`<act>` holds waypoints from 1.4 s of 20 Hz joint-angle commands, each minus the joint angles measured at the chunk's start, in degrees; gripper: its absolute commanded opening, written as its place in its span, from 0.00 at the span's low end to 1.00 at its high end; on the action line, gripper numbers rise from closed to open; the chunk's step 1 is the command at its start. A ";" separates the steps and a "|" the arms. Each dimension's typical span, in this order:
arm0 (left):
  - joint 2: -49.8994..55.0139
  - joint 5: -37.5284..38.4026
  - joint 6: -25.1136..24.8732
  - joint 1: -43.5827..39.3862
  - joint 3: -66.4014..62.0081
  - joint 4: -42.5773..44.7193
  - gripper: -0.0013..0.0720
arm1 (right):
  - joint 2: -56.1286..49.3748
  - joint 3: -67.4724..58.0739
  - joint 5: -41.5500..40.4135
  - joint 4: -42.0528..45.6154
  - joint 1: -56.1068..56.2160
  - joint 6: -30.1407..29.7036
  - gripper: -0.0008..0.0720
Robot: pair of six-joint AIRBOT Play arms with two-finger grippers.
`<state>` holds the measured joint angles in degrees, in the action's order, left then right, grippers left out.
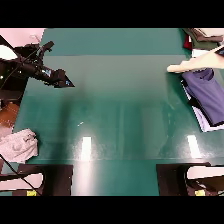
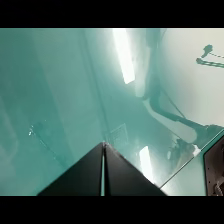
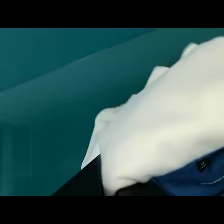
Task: Fold the shirts.
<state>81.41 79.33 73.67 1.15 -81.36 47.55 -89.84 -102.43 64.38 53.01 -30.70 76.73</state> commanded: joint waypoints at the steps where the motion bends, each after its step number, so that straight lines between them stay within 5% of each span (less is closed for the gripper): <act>1: -0.04 0.15 0.02 0.02 0.00 -0.22 0.05 | 3.63 -0.07 -3.45 -2.34 -2.71 -1.33 0.02; 9: -0.04 -0.02 -0.15 0.02 0.00 -0.22 0.05 | 10.93 0.00 7.89 -0.26 -7.93 0.92 0.02; 19: -0.04 1.27 -0.66 0.02 0.00 -0.15 0.05 | 11.19 0.31 30.01 29.70 -9.53 12.79 0.05; 22: -0.04 1.31 -0.66 0.02 0.00 -0.15 0.05 | 11.19 1.36 33.00 32.81 -9.53 12.79 0.74; 28: -0.04 0.70 -0.66 0.02 0.00 -0.11 0.05 | 11.19 7.39 37.77 24.28 -9.07 14.73 0.71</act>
<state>81.41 80.79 73.03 1.15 -81.36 47.40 -78.65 -97.25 99.24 82.08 -40.40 90.30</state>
